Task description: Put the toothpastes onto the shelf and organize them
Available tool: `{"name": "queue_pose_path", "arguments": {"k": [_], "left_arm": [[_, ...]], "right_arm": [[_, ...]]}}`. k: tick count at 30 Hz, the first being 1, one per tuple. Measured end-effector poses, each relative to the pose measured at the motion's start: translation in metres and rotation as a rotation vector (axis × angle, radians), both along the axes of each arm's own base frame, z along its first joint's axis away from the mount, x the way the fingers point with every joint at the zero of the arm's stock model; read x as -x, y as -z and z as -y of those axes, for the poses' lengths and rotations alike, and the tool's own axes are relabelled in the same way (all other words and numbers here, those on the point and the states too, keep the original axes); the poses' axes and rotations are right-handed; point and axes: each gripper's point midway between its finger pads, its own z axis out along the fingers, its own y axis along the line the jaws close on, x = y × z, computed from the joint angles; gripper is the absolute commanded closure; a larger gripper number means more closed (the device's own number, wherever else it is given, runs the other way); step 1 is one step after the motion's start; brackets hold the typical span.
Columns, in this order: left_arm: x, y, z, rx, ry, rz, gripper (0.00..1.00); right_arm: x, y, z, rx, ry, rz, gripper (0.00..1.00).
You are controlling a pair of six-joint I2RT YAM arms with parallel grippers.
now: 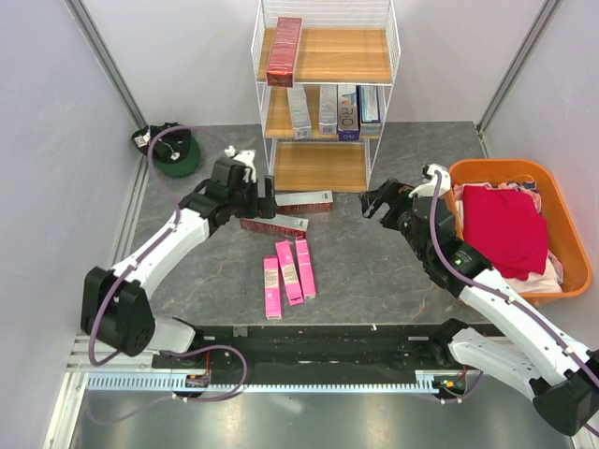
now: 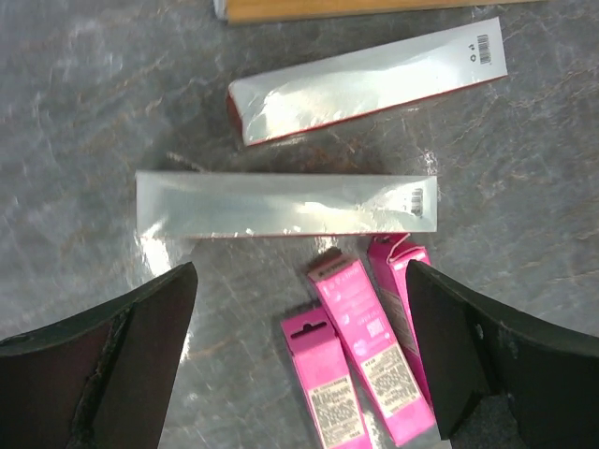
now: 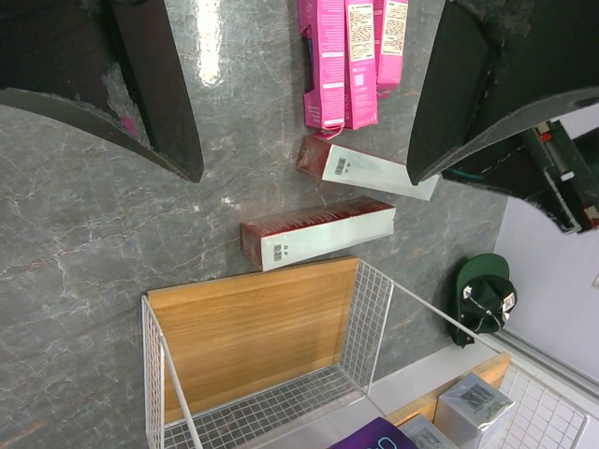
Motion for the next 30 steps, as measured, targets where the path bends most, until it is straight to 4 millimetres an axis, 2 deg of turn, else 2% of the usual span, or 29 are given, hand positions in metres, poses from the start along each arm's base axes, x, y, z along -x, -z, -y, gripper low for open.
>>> {"name": "queue_pose_path", "arguments": {"k": [5, 9, 13, 17, 22, 30], "left_arm": [[-0.014, 0.003, 0.011, -0.112, 0.083, 0.04, 0.0], [-0.025, 0.013, 0.009, -0.191, 0.127, 0.046, 0.02], [-0.041, 0.026, 0.014, -0.252, 0.19, 0.039, 0.03], [-0.046, 0.044, 0.019, -0.288, 0.245, 0.013, 0.04], [-0.038, 0.078, 0.033, -0.312, 0.337, -0.055, 0.05], [-0.026, 0.087, 0.055, -0.232, 0.42, -0.058, 0.07]], "right_arm": [[-0.001, 0.003, 0.0, 0.015, -0.003, -0.004, 0.02], [-0.002, 0.005, -0.001, 0.024, -0.004, -0.008, 0.02], [-0.003, 0.01, -0.002, 0.035, -0.006, -0.021, 0.02], [-0.004, 0.012, -0.002, 0.041, -0.008, -0.025, 0.02], [-0.004, 0.012, -0.002, 0.044, -0.008, -0.025, 0.02], [-0.006, 0.016, -0.003, 0.051, -0.009, -0.034, 0.02]]}}
